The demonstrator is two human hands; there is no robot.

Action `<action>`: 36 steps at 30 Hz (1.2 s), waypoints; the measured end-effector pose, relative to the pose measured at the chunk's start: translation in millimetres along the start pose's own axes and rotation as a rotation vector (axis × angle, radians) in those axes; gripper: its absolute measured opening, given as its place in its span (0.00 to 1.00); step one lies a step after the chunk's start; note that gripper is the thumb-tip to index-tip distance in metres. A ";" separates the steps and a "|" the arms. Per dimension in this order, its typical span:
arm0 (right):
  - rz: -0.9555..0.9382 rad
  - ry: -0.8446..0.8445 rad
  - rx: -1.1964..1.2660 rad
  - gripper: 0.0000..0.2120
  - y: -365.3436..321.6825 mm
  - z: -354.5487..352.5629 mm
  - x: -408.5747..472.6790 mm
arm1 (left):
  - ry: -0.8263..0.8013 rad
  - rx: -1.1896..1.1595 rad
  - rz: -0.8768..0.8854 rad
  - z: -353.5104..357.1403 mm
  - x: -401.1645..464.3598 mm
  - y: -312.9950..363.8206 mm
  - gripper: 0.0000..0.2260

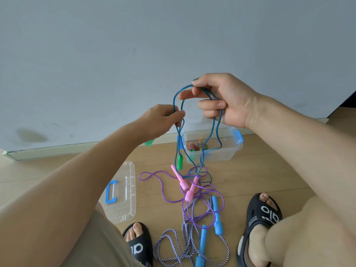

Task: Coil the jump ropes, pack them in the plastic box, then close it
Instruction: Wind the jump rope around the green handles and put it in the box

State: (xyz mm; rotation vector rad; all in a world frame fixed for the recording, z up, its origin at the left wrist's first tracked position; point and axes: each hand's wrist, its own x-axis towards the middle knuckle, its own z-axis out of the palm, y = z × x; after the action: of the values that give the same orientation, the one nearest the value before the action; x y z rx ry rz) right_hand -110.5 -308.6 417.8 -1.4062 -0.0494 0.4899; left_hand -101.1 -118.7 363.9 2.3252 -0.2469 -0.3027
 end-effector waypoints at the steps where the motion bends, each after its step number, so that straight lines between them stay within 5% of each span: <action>1: 0.003 0.021 -0.016 0.11 0.4 -1.9 0.8 | 0.001 -0.036 -0.015 -2.6 -1.2 0.1 0.19; 8: 0.038 0.407 -0.759 0.09 23.2 -25.5 11.2 | 0.096 -0.521 -0.005 -12.9 -3.0 4.9 0.21; 12: -0.022 0.473 -0.780 0.06 22.9 -37.2 12.2 | 0.137 -0.473 -0.013 -20.4 -0.3 -3.8 0.20; 18: -0.222 0.263 -0.764 0.17 12.9 -20.0 1.1 | -0.087 0.007 -0.005 -21.6 -2.8 -13.9 0.10; 23: -0.309 0.167 -0.781 0.17 7.4 -3.2 -3.2 | -0.371 0.176 -0.028 -21.1 -10.6 -5.3 0.22; 30: -0.351 0.047 -0.713 0.17 -2.1 16.2 -13.6 | -0.073 0.043 0.004 -17.8 0.5 -8.2 0.11; 33: -0.363 0.002 -0.678 0.17 -4.5 23.4 -17.0 | -0.081 0.122 0.005 -13.0 1.7 -11.7 0.15; 36: -0.365 -0.006 -0.686 0.15 -4.9 26.1 -18.9 | -0.139 0.197 0.022 -8.7 2.3 -11.3 0.08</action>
State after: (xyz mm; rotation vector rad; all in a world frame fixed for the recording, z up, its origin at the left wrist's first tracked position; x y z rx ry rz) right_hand -134.3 -291.5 431.9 -2.0103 -0.5100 0.1689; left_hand -95.4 -105.7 361.4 2.4964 -0.3858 -0.4479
